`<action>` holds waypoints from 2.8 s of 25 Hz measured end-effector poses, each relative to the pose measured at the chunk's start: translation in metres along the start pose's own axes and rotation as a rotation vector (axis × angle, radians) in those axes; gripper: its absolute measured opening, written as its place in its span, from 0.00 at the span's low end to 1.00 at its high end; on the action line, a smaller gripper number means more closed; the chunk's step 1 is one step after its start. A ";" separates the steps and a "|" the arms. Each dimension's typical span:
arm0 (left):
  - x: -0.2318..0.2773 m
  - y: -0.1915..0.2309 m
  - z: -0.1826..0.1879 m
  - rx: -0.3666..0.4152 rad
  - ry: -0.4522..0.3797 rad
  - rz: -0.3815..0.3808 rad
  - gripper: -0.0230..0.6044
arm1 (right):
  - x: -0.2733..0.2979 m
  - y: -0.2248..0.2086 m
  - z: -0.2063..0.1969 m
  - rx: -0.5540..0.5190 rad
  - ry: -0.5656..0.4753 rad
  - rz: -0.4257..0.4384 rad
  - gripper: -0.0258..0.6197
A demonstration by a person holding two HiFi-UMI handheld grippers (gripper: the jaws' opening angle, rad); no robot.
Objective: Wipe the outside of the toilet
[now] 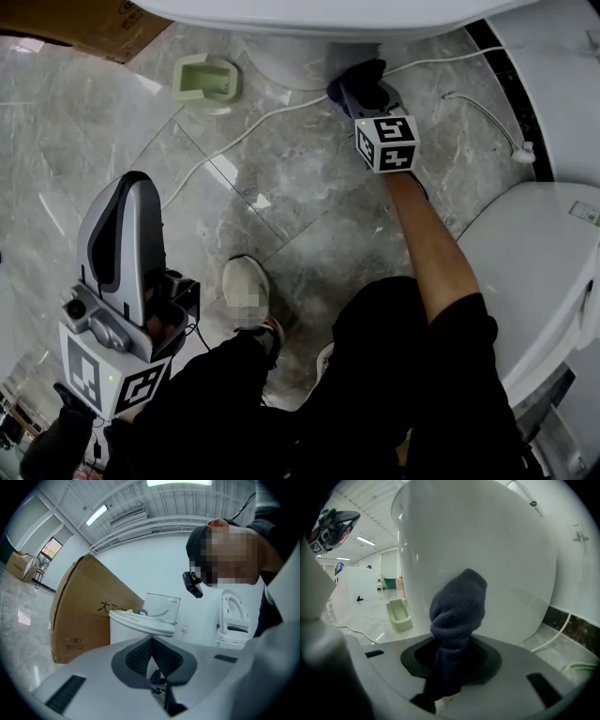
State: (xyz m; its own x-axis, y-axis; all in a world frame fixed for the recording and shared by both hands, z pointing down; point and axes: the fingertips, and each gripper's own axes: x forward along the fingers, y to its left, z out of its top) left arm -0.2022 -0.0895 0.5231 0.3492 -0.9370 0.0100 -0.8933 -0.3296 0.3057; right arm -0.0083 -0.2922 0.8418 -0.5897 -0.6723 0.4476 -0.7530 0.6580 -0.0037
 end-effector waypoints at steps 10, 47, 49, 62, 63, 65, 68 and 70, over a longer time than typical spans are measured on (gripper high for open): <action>0.000 -0.011 0.004 -0.002 -0.011 -0.011 0.05 | 0.009 -0.002 -0.023 0.000 0.183 0.036 0.22; -0.014 -0.049 0.024 0.048 -0.070 -0.024 0.05 | -0.170 -0.005 0.251 -0.172 -0.396 0.029 0.22; -0.013 -0.046 0.022 0.042 -0.065 -0.025 0.05 | -0.169 -0.004 0.251 -0.170 -0.408 0.039 0.22; -0.002 -0.037 0.011 0.019 -0.029 -0.025 0.05 | -0.143 -0.016 0.220 -0.169 -0.397 0.023 0.22; -0.001 -0.037 0.010 0.018 -0.027 -0.025 0.05 | -0.141 -0.017 0.217 -0.168 -0.395 0.021 0.22; 0.001 -0.036 0.009 0.018 -0.022 -0.026 0.05 | -0.137 -0.019 0.212 -0.161 -0.391 0.020 0.22; 0.004 -0.035 0.006 0.014 -0.014 -0.026 0.05 | -0.130 -0.021 0.202 -0.150 -0.379 0.017 0.22; 0.005 -0.034 0.005 0.013 -0.011 -0.026 0.05 | -0.124 -0.023 0.195 -0.146 -0.369 0.015 0.22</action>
State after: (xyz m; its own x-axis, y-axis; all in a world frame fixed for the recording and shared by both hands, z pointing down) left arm -0.1712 -0.0834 0.5083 0.3693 -0.9293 -0.0080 -0.8875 -0.3552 0.2937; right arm 0.0253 -0.2899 0.6119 -0.6857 -0.7214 0.0972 -0.7097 0.6922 0.1312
